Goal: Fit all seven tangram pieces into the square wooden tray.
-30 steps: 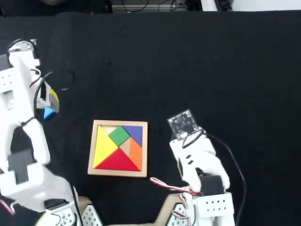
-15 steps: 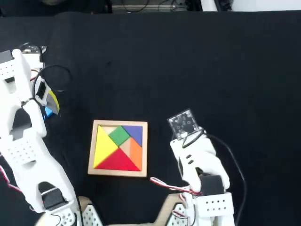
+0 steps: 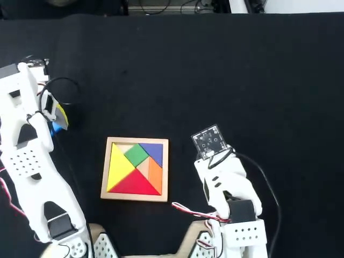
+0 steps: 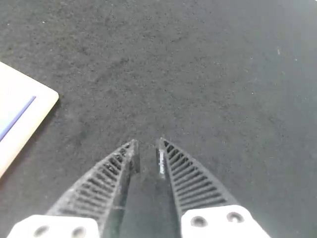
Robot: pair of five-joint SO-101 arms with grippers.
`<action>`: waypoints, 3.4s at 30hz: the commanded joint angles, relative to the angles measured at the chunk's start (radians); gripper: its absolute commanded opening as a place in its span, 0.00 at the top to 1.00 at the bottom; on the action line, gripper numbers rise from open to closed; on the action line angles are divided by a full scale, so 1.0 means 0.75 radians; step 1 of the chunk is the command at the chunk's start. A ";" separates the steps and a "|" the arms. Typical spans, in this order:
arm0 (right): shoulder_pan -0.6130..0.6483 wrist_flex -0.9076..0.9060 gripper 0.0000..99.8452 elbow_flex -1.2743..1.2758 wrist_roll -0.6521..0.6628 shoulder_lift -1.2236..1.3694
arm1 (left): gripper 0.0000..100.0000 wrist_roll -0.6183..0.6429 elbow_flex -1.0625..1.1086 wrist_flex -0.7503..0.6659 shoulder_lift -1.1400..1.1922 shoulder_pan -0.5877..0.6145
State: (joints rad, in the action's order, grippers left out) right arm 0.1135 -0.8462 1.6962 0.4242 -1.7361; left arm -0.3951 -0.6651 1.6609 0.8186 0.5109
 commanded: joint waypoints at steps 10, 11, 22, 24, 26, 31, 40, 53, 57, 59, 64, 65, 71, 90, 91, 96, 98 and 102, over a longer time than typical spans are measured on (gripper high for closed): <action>-0.010 0.004 0.92 -0.007 0.006 -0.026 | 0.76 -0.055 0.048 -0.123 -0.006 -0.013; -0.010 0.004 0.92 -0.007 0.006 -0.026 | 0.76 -0.055 0.062 -0.149 -0.006 -0.013; -0.010 0.002 0.92 -0.007 0.006 -0.026 | 0.76 -0.016 0.134 -0.260 -0.018 -0.052; -0.010 0.002 0.92 -0.007 0.006 -0.026 | 0.76 0.039 0.128 -0.264 -0.023 -0.054; -0.010 0.002 0.92 -0.007 0.006 -0.026 | 0.76 0.049 0.128 -0.266 -0.020 -0.058; -0.008 0.002 0.92 -0.007 0.006 -0.026 | 0.76 0.113 0.128 -0.268 -0.008 -0.052; -0.008 -0.002 0.92 -0.007 0.006 -0.026 | 0.76 0.151 0.124 -0.323 -0.008 -0.052; -0.008 0.000 0.92 -0.007 0.006 -0.026 | 0.76 0.153 0.126 -0.356 -0.008 -0.044; -0.008 0.000 0.92 -0.007 0.006 -0.026 | 0.78 0.153 0.128 -0.354 -0.006 -0.030; -0.008 0.000 0.92 -0.007 0.006 -0.026 | 0.82 0.153 0.128 -0.356 -0.006 -0.024; -0.008 0.000 0.92 -0.007 0.006 -0.026 | 0.86 0.158 0.136 -0.354 -0.004 -0.019; -0.008 -0.002 0.92 -0.007 0.006 -0.026 | 0.87 0.158 0.150 -0.356 0.004 -0.024; -0.008 -0.002 0.92 -0.007 0.006 -0.026 | 0.87 0.158 0.157 -0.352 0.039 -0.024; -0.008 -0.004 0.92 -0.007 0.006 -0.026 | 0.72 -0.162 -0.028 -0.164 0.080 -0.009; -0.008 -0.004 0.92 -0.007 0.006 -0.026 | 0.72 -0.180 -0.030 -0.164 0.088 -0.011; -0.008 -0.004 0.92 -0.007 0.006 -0.026 | 0.72 -0.233 -0.034 -0.198 0.104 -0.009; -0.008 -0.004 0.92 -0.007 0.006 -0.026 | 0.72 -0.252 -0.034 -0.241 0.104 -0.003; -0.008 -0.004 0.92 -0.007 0.006 -0.026 | 0.72 -0.393 -0.019 -0.248 0.106 -0.005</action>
State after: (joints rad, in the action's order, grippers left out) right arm 0.1135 -0.8462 1.6962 0.4242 -1.7361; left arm -0.6068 -0.6682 1.4998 0.8968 0.5017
